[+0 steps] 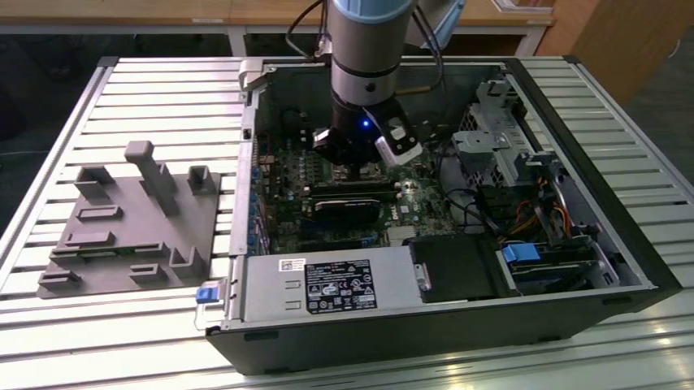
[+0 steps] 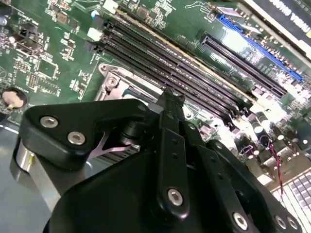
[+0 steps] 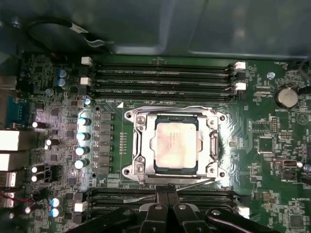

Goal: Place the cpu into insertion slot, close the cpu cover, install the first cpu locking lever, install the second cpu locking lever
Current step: 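Install the second cpu locking lever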

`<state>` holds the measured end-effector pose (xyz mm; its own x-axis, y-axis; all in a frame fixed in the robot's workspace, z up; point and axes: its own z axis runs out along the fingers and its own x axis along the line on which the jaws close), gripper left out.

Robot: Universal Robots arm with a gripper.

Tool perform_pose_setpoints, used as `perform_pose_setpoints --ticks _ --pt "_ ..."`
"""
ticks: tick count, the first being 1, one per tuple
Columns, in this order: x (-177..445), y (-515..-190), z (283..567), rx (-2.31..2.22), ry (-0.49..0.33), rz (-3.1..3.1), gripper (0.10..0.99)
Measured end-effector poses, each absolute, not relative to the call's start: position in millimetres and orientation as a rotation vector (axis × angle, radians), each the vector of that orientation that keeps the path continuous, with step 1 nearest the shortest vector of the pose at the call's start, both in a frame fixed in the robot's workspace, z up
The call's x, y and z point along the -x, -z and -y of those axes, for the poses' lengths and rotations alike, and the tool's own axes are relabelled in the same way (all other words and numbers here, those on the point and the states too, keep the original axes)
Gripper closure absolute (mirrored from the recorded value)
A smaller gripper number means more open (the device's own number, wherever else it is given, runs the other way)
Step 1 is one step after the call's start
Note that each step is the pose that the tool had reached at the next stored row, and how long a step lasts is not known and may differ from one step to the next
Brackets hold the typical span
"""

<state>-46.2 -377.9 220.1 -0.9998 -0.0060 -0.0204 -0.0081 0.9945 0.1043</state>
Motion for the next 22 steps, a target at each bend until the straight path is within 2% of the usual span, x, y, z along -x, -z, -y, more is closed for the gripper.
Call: perform_pose_setpoints --ticks 10,22 --pt "57 -220 388 0.010 -0.236 -3.112 0.980" --pt "62 -209 388 0.009 -0.277 -3.109 0.980"
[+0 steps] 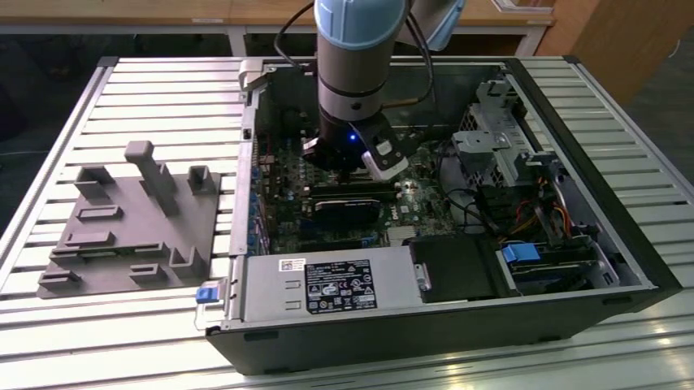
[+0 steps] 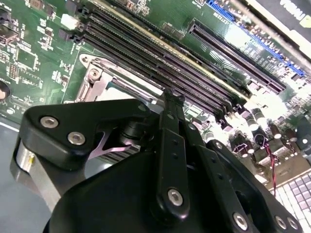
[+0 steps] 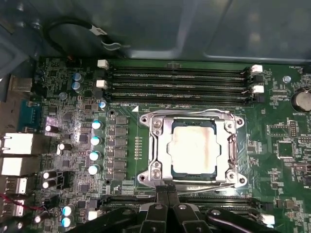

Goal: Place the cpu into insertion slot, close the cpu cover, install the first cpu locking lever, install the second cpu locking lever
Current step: 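Install the second cpu locking lever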

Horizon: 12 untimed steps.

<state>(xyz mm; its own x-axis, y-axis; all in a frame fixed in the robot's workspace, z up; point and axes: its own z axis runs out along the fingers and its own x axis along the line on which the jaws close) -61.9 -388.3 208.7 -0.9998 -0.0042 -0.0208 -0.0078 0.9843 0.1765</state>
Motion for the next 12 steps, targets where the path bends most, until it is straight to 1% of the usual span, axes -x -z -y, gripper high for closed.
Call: perform_pose_setpoints --ticks 8,12 --pt "66 -207 395 0.008 -0.343 -3.102 0.980" --pt "68 -206 399 0.009 -0.351 -3.101 0.980"
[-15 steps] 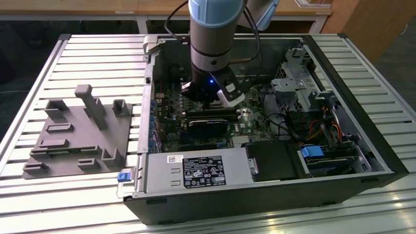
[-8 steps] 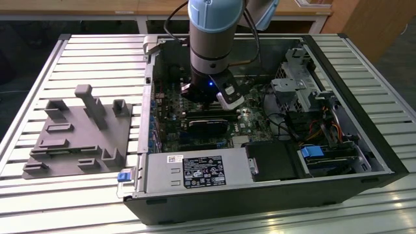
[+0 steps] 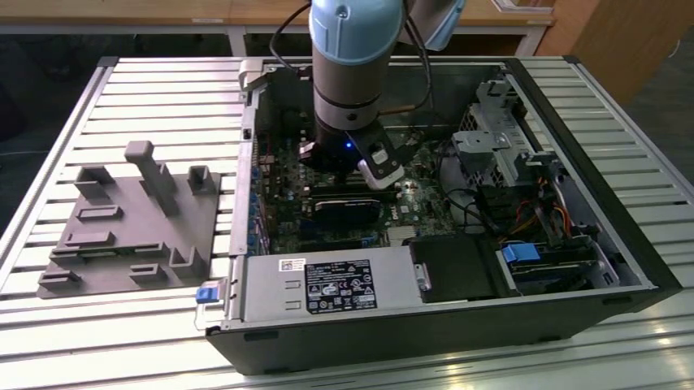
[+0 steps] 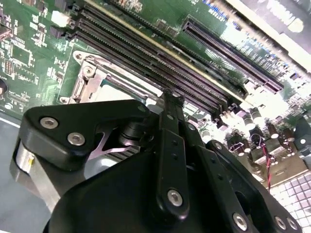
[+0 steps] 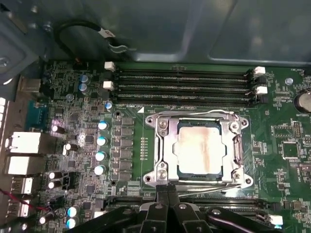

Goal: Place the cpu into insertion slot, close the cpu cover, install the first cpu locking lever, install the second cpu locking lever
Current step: 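Install the second cpu locking lever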

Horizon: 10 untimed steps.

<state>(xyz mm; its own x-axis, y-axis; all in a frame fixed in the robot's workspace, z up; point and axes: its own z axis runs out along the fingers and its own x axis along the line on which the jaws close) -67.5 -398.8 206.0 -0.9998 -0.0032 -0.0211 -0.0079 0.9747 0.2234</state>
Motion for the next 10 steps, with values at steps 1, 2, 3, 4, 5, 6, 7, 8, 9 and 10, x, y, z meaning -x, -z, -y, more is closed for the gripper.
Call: perform_pose_setpoints --ticks 1,2,3,4,5,6,7,8,9,10 --pt "68.5 -205.8 400.1 0.008 -0.353 -3.101 0.980" --pt "69.3 -205.6 400.7 0.008 -0.355 -3.101 0.980" --pt "70.2 -205.3 401.1 0.008 -0.359 -3.100 0.980" --pt "71.4 -205.0 401.4 0.008 -0.362 -3.100 0.980" --pt "72.7 -204.6 401.6 0.008 -0.366 -3.099 0.980" --pt "73.9 -204.0 401.6 0.008 -0.370 -3.099 0.980" --pt "74.9 -203.2 401.5 0.008 -0.373 -3.099 0.980" --pt "75.5 -201.9 401.5 0.008 -0.376 -3.098 0.980" --pt "75.8 -200.7 401.5 0.008 -0.379 -3.098 0.980" --pt "76.0 -199.5 401.6 0.008 -0.383 -3.097 0.980"
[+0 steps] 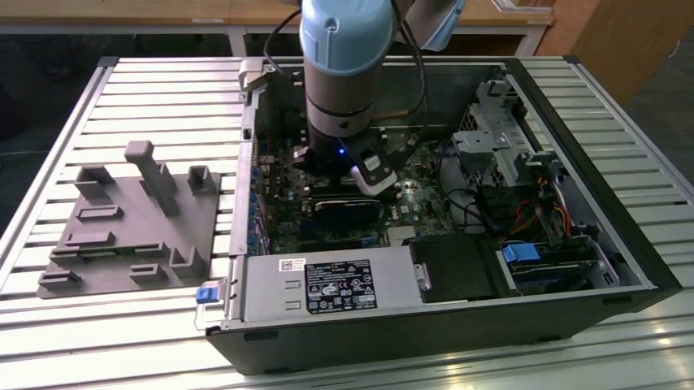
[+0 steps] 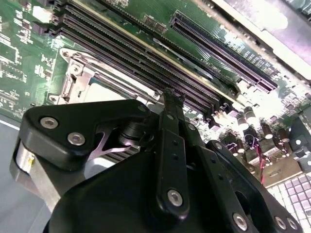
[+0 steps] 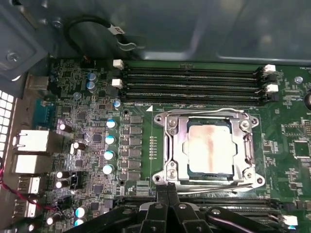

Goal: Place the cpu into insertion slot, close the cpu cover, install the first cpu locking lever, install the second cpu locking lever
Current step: 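Install the second cpu locking lever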

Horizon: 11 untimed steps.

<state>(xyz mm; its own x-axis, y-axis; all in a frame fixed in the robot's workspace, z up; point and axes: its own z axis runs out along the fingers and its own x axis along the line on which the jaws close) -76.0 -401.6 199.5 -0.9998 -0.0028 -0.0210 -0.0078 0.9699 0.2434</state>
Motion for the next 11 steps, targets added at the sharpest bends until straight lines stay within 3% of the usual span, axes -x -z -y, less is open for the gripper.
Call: perform_pose_setpoints --ticks 11 --pt "78.4 -192.3 396.9 0.008 -0.426 -3.092 0.980"
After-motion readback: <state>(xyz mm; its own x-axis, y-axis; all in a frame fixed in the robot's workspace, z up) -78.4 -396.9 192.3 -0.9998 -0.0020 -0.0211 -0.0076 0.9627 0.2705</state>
